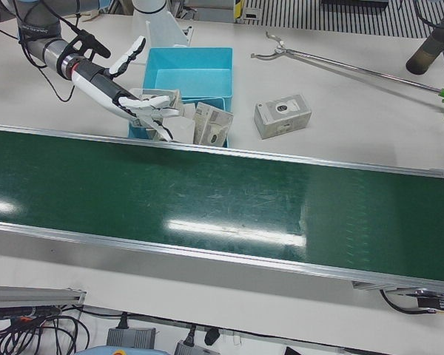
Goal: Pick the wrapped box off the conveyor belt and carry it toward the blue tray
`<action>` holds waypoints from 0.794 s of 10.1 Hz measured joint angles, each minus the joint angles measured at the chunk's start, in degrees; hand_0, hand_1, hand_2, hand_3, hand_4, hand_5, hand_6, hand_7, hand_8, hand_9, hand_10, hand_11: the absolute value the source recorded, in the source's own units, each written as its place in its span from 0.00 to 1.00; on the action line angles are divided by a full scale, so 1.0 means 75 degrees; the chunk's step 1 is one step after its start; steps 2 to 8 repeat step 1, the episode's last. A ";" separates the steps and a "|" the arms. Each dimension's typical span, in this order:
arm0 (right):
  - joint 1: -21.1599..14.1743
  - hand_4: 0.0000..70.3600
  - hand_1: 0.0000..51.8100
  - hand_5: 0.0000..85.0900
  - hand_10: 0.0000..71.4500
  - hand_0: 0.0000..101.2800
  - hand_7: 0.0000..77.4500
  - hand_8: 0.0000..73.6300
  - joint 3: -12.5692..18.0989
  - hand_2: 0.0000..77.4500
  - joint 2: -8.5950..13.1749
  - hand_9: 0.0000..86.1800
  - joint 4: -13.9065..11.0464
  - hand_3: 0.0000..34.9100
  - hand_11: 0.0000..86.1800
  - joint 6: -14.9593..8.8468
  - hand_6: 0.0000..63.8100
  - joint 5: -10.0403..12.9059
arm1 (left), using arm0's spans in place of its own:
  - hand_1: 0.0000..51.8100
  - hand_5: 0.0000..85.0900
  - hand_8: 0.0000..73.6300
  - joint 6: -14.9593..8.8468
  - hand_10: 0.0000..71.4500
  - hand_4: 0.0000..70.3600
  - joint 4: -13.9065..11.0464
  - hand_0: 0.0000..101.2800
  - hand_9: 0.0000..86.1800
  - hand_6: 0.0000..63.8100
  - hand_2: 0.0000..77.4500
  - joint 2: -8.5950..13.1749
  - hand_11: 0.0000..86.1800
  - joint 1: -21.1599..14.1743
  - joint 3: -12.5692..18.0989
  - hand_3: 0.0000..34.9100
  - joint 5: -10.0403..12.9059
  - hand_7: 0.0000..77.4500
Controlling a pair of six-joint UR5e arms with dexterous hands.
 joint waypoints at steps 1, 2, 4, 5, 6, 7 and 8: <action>0.0073 0.22 0.35 0.19 0.00 0.53 0.12 0.00 0.0049 0.03 -0.0121 0.03 -0.0003 0.63 0.01 -0.0034 0.11 0.0017 | 0.00 0.01 0.01 0.0000 0.01 0.00 0.0000 0.00 0.01 0.01 0.01 0.0000 0.01 0.0000 0.0000 0.00 0.0000 0.01; 0.0073 0.22 0.35 0.19 0.00 0.53 0.12 0.00 0.0049 0.03 -0.0121 0.03 -0.0003 0.63 0.01 -0.0034 0.11 0.0017 | 0.00 0.01 0.01 0.0000 0.01 0.00 0.0000 0.00 0.01 0.01 0.01 0.0000 0.01 0.0000 0.0000 0.00 0.0000 0.01; 0.0073 0.22 0.35 0.19 0.00 0.53 0.12 0.00 0.0049 0.03 -0.0121 0.03 -0.0003 0.63 0.01 -0.0034 0.11 0.0017 | 0.00 0.01 0.01 0.0000 0.01 0.00 0.0000 0.00 0.01 0.01 0.01 0.0000 0.01 0.0000 0.0000 0.00 0.0000 0.01; 0.0073 0.22 0.35 0.19 0.00 0.53 0.12 0.00 0.0049 0.03 -0.0121 0.03 -0.0003 0.63 0.01 -0.0034 0.11 0.0017 | 0.00 0.01 0.01 0.0000 0.01 0.00 0.0000 0.00 0.01 0.01 0.01 0.0000 0.01 0.0000 0.0000 0.00 0.0000 0.01; 0.0073 0.22 0.35 0.19 0.00 0.53 0.12 0.00 0.0049 0.03 -0.0121 0.03 -0.0003 0.63 0.01 -0.0034 0.11 0.0017 | 0.00 0.01 0.01 0.0000 0.01 0.00 0.0000 0.00 0.01 0.01 0.01 0.0000 0.01 0.0000 0.0000 0.00 0.0000 0.01; 0.0073 0.22 0.35 0.19 0.00 0.53 0.12 0.00 0.0049 0.03 -0.0121 0.03 -0.0003 0.63 0.01 -0.0034 0.11 0.0017 | 0.00 0.01 0.01 0.0000 0.01 0.00 0.0000 0.00 0.01 0.01 0.01 0.0000 0.01 0.0000 0.0000 0.00 0.0000 0.01; 0.0073 0.22 0.35 0.19 0.00 0.53 0.12 0.00 0.0049 0.03 -0.0121 0.03 -0.0003 0.63 0.01 -0.0034 0.11 0.0017 | 0.00 0.01 0.01 0.0000 0.01 0.00 0.0000 0.00 0.01 0.01 0.01 0.0000 0.01 0.0000 0.0000 0.00 0.0000 0.01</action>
